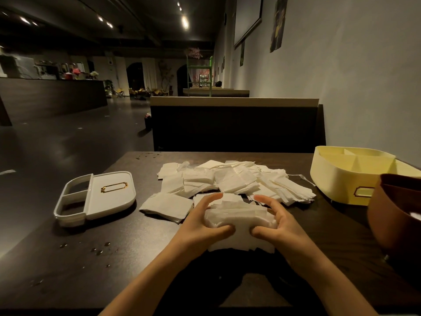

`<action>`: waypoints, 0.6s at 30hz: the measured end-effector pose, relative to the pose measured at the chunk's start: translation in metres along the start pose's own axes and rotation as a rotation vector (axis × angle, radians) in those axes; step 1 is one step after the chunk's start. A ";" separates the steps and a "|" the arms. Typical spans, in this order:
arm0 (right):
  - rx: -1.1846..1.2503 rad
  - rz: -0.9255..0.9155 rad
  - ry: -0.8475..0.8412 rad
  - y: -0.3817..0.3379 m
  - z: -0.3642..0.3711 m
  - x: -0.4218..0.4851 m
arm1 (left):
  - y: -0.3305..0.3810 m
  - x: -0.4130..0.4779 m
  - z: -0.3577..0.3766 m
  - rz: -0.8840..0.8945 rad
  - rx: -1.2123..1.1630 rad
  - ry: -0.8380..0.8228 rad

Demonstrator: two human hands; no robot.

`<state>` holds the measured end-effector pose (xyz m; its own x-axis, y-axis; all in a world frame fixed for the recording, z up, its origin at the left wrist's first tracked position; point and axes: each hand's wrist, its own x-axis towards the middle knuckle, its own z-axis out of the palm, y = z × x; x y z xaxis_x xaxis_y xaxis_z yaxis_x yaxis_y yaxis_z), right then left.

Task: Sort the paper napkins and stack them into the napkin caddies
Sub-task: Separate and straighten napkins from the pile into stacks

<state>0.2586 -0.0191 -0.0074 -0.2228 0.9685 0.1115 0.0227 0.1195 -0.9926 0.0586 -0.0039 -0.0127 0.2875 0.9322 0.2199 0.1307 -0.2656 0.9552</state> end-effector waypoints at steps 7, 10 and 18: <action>-0.043 -0.012 0.020 -0.005 0.009 0.000 | -0.001 0.000 -0.001 -0.005 0.010 -0.014; -0.087 0.011 -0.005 -0.008 -0.005 -0.008 | -0.002 -0.003 -0.007 -0.028 -0.056 -0.045; 0.034 0.089 -0.022 -0.009 -0.019 -0.011 | -0.003 0.001 0.000 -0.032 -0.108 -0.090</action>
<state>0.2790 -0.0263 0.0009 -0.2429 0.9698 0.0224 0.0098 0.0256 -0.9996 0.0583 -0.0018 -0.0156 0.3689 0.9129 0.1747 0.0393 -0.2031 0.9784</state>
